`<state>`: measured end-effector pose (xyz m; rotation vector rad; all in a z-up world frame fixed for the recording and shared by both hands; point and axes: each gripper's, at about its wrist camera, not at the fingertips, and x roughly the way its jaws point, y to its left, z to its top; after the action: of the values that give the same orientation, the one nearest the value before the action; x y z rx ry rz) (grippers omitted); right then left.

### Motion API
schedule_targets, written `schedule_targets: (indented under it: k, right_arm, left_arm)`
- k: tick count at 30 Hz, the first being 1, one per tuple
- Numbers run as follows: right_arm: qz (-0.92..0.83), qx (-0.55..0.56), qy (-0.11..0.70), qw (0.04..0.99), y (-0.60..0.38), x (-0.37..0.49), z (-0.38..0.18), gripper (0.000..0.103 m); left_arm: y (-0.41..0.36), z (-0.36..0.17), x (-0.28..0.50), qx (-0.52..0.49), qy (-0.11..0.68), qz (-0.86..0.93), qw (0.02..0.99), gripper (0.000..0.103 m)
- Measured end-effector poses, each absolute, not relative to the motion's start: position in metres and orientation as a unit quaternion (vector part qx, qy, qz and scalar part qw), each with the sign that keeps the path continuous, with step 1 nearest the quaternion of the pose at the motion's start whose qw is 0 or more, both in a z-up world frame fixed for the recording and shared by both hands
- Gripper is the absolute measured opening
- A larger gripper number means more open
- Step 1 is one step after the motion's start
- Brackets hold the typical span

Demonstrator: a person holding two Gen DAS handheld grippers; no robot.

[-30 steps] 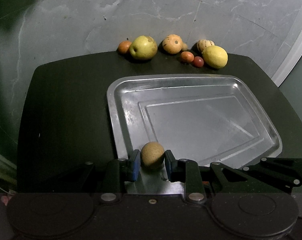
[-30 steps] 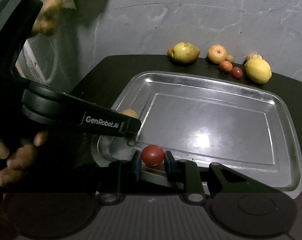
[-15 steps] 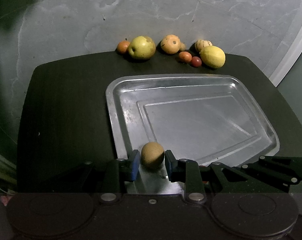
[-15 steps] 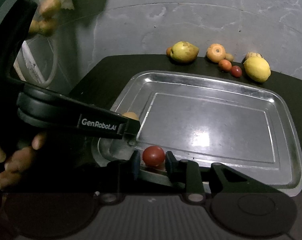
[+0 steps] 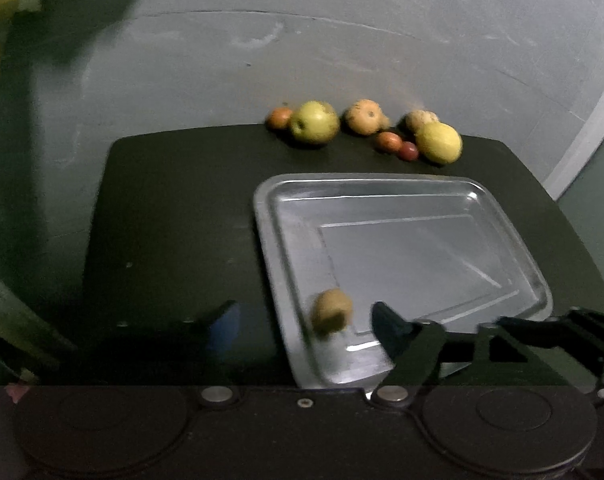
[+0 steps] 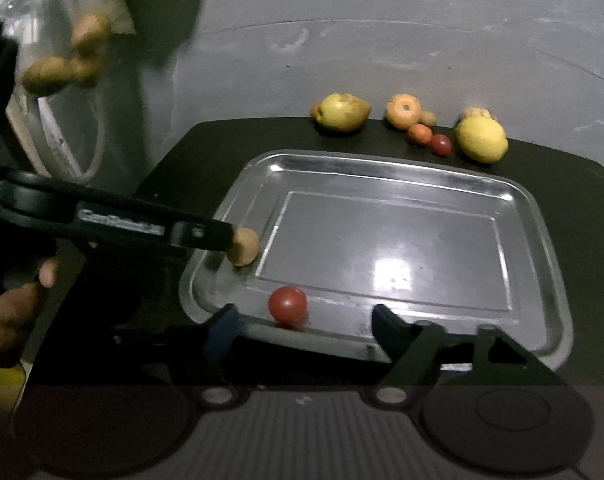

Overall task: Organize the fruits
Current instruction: 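Open the left tool over the tray while the right tool releases the red fruit, then move both open tools back toward the fruit row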

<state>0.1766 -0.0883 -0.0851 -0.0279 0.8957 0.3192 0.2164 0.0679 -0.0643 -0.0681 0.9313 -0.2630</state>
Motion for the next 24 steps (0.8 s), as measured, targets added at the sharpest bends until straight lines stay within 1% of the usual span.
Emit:
schedule_targets:
  k: [4,5,6,9,13,24]
  right_arm:
    - [0.126,-0.011,0.445,0.887,-0.096,0.175,-0.082,0.094]
    - [0.118,-0.011,0.449,0.886,-0.098,0.175,-0.081,0.096]
    - [0.109,-0.011,0.453,0.885,-0.101,0.175,-0.081,0.097]
    - [0.084,-0.014,0.463,0.882,-0.107,0.175,-0.082,0.100]
    - [0.055,-0.017,0.469,0.882,-0.115,0.177,-0.083,0.102]
    - [0.025,-0.027,0.468,0.883,-0.124,0.187,-0.087,0.103]
  left_arm:
    - [0.081,-0.066,0.215,-0.033,0.453,-0.098,0.885,0.091]
    - [0.084,-0.067,0.215,-0.032,0.455,-0.091,0.885,0.094]
    - [0.086,-0.068,0.216,-0.031,0.456,-0.084,0.885,0.097]
    - [0.091,-0.071,0.217,-0.029,0.459,-0.066,0.886,0.101]
    - [0.095,-0.074,0.222,-0.028,0.464,-0.044,0.885,0.102]
    - [0.088,-0.081,0.240,-0.011,0.475,0.000,0.880,0.102]
